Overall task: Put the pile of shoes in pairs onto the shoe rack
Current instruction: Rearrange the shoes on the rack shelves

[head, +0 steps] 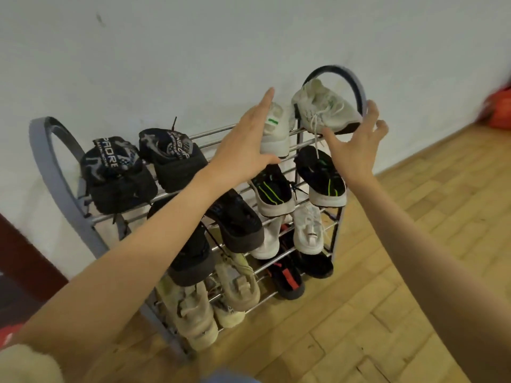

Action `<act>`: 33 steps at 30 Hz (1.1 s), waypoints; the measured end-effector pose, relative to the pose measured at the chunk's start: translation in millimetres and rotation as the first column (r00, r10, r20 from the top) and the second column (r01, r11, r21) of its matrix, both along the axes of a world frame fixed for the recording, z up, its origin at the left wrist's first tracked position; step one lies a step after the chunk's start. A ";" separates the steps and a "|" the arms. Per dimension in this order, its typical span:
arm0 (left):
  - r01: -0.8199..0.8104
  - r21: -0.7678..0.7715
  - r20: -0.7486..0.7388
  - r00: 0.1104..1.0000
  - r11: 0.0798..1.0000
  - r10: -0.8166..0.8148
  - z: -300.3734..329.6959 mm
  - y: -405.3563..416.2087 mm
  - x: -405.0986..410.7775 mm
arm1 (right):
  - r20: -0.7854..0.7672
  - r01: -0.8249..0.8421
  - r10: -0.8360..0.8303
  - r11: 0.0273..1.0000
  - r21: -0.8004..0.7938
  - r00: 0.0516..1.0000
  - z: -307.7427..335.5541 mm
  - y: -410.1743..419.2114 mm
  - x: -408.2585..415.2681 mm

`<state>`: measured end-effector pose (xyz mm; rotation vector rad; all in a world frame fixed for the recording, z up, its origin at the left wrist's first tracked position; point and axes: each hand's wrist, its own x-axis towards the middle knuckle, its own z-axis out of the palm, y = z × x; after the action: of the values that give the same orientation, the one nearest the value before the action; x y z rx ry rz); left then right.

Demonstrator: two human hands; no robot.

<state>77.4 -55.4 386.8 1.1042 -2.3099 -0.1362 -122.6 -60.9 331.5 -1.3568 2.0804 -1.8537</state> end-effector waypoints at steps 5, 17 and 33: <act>0.043 0.089 -0.034 0.999 0.995 -0.040 4.5 -20.5 -2.9 | 0.384 -0.172 0.154 0.985 0.014 0.910 22.1 -22.7 -16.6; 0.077 0.255 -0.366 0.930 0.964 0.022 11.5 -18.9 -27.5 | 0.666 0.008 0.320 0.899 -0.439 0.674 28.6 13.8 -36.6; 0.327 0.677 -0.673 0.638 0.659 0.375 75.4 -24.2 17.2 | 0.811 -0.092 0.514 0.855 -0.510 0.279 63.8 15.5 -45.7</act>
<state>94.6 -79.7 462.2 1.1020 -1.3674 -1.4205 -168.3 -45.4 395.3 -0.3376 0.7818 -2.0783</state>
